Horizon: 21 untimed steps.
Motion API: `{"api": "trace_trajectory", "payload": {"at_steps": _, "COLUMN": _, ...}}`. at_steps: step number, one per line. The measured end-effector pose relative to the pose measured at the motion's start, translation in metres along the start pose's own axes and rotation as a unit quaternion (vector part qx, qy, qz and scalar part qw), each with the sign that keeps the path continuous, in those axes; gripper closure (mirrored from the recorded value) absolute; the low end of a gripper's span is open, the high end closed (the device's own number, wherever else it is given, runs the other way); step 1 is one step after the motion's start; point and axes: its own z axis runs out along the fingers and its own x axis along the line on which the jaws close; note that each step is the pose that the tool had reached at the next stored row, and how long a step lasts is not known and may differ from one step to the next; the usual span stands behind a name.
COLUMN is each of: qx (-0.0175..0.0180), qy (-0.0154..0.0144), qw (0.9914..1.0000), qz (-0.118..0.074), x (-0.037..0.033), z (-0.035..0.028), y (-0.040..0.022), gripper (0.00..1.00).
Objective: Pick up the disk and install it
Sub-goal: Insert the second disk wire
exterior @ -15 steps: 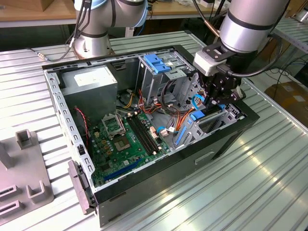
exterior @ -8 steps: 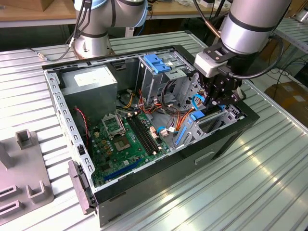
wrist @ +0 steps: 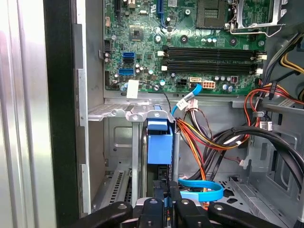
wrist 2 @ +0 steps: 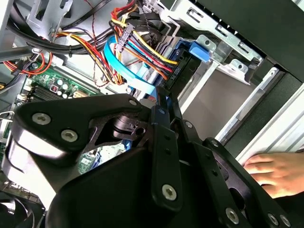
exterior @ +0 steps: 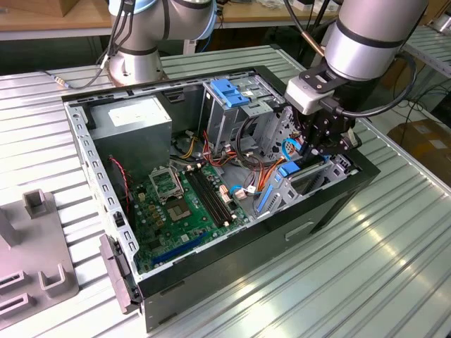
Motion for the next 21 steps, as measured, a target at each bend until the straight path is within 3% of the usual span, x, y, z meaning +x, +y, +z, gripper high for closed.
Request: {"api": "trace_trajectory", "payload": {"at_steps": 21, "qx": 0.0001, "qy": -0.0003, "qw": 1.00000, "qz": 0.000, "x": -0.0005, "z": 0.0024, "y": -0.0005, "gripper": 0.84}}
